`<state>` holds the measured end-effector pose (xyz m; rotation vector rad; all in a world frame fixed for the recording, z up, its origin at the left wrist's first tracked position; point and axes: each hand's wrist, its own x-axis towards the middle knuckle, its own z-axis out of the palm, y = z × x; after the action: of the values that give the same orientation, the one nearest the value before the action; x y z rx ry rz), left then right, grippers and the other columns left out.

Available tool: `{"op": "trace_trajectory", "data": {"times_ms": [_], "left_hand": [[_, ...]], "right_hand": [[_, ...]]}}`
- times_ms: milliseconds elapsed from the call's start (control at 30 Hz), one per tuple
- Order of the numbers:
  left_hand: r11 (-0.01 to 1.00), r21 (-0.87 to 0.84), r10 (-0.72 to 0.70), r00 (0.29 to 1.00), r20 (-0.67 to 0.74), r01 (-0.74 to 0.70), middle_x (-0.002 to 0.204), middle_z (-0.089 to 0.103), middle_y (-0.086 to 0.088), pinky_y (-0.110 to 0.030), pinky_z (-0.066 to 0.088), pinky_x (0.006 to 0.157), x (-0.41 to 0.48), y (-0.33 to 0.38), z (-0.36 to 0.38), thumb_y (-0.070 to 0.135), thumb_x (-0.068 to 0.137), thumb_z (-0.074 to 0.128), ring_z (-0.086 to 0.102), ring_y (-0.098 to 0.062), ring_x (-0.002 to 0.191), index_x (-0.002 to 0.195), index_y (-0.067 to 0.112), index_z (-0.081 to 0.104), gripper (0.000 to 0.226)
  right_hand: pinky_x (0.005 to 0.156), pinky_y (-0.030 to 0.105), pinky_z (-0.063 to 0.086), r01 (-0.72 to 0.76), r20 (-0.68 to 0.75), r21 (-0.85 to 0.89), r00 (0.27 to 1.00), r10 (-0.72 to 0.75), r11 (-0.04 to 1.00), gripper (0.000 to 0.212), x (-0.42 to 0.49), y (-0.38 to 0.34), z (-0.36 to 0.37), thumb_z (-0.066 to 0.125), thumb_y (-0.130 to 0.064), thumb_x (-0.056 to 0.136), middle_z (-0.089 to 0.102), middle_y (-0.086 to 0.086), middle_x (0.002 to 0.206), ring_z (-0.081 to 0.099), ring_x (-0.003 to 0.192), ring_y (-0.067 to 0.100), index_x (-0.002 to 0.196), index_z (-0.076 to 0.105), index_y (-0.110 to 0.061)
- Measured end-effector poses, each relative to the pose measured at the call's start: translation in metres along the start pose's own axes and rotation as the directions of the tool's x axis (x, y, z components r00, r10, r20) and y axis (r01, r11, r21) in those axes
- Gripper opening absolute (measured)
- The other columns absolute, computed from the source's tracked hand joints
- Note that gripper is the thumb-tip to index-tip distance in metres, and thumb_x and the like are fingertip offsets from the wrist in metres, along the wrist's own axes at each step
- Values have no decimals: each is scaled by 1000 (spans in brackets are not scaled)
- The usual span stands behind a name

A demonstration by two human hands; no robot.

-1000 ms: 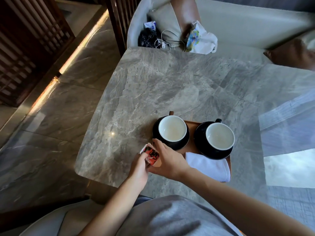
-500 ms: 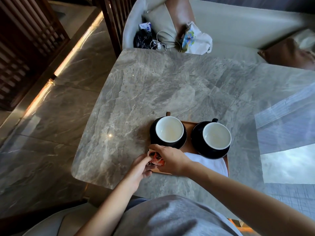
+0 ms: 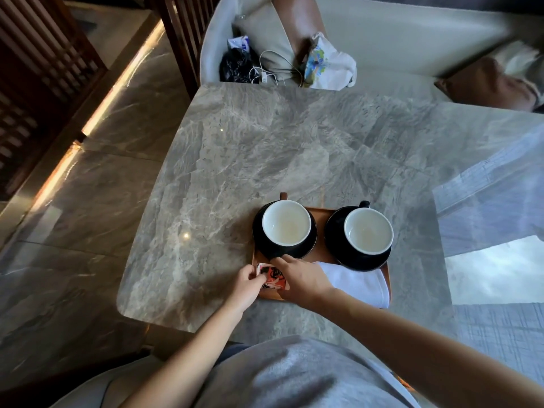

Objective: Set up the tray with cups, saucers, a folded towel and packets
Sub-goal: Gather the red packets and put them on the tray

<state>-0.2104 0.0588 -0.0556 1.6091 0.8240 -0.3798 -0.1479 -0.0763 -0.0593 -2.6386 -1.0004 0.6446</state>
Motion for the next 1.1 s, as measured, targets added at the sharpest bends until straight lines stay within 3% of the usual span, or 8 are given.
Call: {"op": "trace_trajectory", "data": {"times_ms": [100,200,300,433,667,800,967,1100], "left_hand": [[926,370,85,996,-4,-77,96,61,-9,-28,48,84,11,-5,0,17,88,53,58,-21,91,90,7,60,12],[638,762,223,974,-46,-110,113,51,-2,-39,34,94,14,-10,-4,36,85,52,44,-24,114,104,22,57,24],[577,790,320,947,15,-207,115,49,4,-37,29,89,13,-13,-7,33,83,54,40,-21,115,108,31,52,26],[470,813,406,902,148,-345,124,47,12,-34,27,86,15,-16,-12,31,84,53,38,-16,117,118,32,50,34],[333,823,372,866,334,-460,132,44,14,-36,23,93,22,-13,-25,48,70,62,33,-15,124,129,31,42,64],[217,849,406,836,370,-481,128,47,10,-36,28,95,24,-14,-28,42,74,64,37,-18,121,127,27,45,59],[174,847,429,813,394,-503,123,49,8,-37,29,97,25,-14,-28,43,77,62,40,-18,118,127,26,47,55],[165,837,422,804,418,-521,124,50,6,-38,27,100,24,-12,-30,42,76,62,40,-19,118,130,25,44,60]], "right_hand": [[57,31,37,11,11,-13,1000,-11,1000,64,1,3,4,56,-68,75,55,0,102,61,92,23,118,49,-22],[62,34,44,17,20,-15,1000,-17,1000,57,0,3,6,62,-57,79,52,0,108,57,101,21,123,47,-23],[69,40,50,19,55,-47,998,-17,999,59,-6,0,12,65,-36,81,44,0,118,52,108,22,134,40,-30],[66,36,48,3,48,-68,999,0,998,58,-3,-2,13,63,-31,83,42,1,120,52,106,23,136,39,-27],[63,43,54,-41,72,-78,996,46,996,48,-4,-9,13,63,-20,84,40,3,119,55,99,26,128,43,-19],[61,41,53,-35,49,-68,998,38,997,56,-5,-11,14,59,-13,85,40,4,122,55,101,27,136,35,-19],[81,39,51,-49,112,98,993,38,994,73,-10,-4,10,60,-33,87,41,1,134,54,113,28,148,22,-24],[88,29,45,-166,88,391,986,143,905,60,-20,5,-3,64,-39,82,52,-1,133,54,115,20,135,43,-22]]}}
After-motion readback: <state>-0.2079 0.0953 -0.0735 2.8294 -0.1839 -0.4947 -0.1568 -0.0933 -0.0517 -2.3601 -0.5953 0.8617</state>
